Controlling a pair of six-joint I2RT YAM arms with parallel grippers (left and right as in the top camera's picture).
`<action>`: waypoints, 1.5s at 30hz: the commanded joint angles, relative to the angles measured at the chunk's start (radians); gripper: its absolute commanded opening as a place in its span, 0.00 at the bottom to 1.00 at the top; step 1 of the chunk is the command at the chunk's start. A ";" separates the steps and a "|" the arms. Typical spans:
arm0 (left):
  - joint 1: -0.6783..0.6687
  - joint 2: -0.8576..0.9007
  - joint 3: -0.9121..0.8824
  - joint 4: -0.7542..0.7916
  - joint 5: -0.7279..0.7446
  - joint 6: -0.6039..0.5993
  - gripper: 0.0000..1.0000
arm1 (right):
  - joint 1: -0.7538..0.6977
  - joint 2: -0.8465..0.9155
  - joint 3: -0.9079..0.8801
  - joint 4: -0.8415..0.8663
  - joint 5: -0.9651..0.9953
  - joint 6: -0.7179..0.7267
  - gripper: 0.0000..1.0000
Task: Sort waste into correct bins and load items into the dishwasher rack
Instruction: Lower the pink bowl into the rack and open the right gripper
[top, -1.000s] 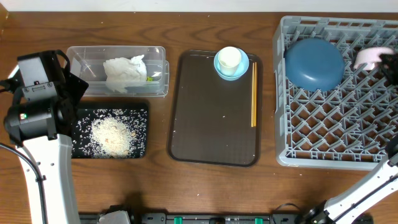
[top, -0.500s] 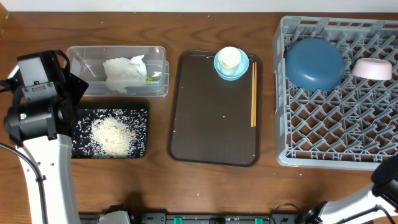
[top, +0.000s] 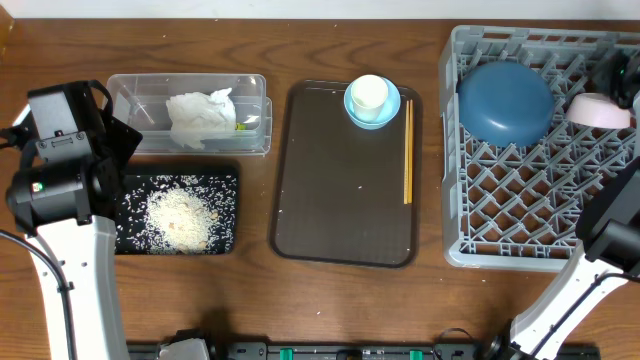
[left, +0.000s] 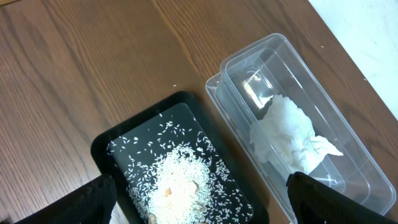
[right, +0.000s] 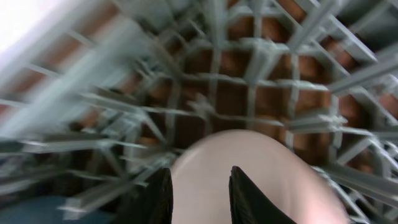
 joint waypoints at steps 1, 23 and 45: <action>0.006 0.004 -0.003 -0.003 -0.020 -0.013 0.90 | -0.005 -0.036 0.013 -0.019 0.105 -0.039 0.28; 0.006 0.004 -0.003 -0.003 -0.020 -0.013 0.90 | 0.004 -0.248 0.010 -0.119 0.071 0.022 0.01; 0.006 0.003 -0.003 -0.002 -0.020 -0.013 0.90 | 0.008 -0.158 0.010 -0.342 0.047 0.027 0.01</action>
